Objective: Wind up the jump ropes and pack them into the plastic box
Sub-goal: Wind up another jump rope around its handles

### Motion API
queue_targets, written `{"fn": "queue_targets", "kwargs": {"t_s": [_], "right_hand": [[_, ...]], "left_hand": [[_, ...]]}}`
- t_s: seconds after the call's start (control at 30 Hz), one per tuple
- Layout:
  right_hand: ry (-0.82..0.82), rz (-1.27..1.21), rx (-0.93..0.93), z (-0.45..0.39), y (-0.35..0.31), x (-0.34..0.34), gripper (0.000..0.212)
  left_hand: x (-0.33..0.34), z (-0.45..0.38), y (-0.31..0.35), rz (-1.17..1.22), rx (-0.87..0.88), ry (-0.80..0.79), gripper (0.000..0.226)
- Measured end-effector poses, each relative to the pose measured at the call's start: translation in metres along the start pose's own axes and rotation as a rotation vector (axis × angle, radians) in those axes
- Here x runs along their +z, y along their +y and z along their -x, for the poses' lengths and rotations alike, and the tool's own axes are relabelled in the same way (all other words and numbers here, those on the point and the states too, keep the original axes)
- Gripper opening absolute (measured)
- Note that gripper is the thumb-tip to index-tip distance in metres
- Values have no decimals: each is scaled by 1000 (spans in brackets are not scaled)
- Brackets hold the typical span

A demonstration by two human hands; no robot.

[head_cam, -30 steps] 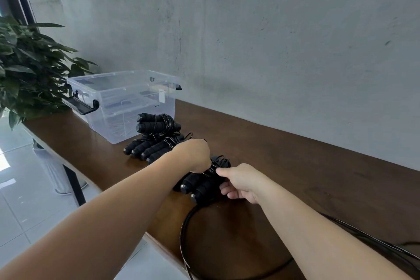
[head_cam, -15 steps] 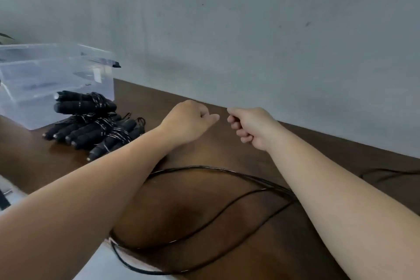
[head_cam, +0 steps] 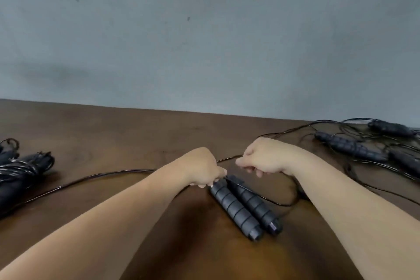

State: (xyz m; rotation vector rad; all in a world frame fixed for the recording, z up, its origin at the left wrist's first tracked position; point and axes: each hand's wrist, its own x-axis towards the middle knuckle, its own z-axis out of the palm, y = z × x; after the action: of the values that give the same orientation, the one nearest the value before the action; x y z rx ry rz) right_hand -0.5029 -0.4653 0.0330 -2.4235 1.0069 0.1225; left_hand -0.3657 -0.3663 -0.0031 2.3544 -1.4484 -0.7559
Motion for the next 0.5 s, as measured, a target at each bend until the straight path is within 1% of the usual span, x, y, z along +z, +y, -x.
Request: {"fn": "queue_targets", "kwargs": {"t_s": [0.1, 0.17, 0.27, 0.33, 0.43, 0.5], "right_hand": [[-29, 112, 40, 18, 11, 7, 35], [-2, 182, 65, 25, 17, 14, 37], [56, 296, 137, 36, 23, 28, 36], [47, 333, 208, 47, 21, 36, 39], [50, 284, 230, 54, 18, 45, 35], [50, 149, 220, 51, 18, 50, 32]], "left_hand": [[14, 3, 8, 5, -65, 5, 35], [21, 6, 9, -1, -88, 22, 37], [31, 11, 8, -23, -103, 77, 46], [36, 15, 7, -56, -132, 114, 55], [43, 23, 9, -64, -193, 127, 62], [46, 28, 12, 2, -223, 125, 58]]}}
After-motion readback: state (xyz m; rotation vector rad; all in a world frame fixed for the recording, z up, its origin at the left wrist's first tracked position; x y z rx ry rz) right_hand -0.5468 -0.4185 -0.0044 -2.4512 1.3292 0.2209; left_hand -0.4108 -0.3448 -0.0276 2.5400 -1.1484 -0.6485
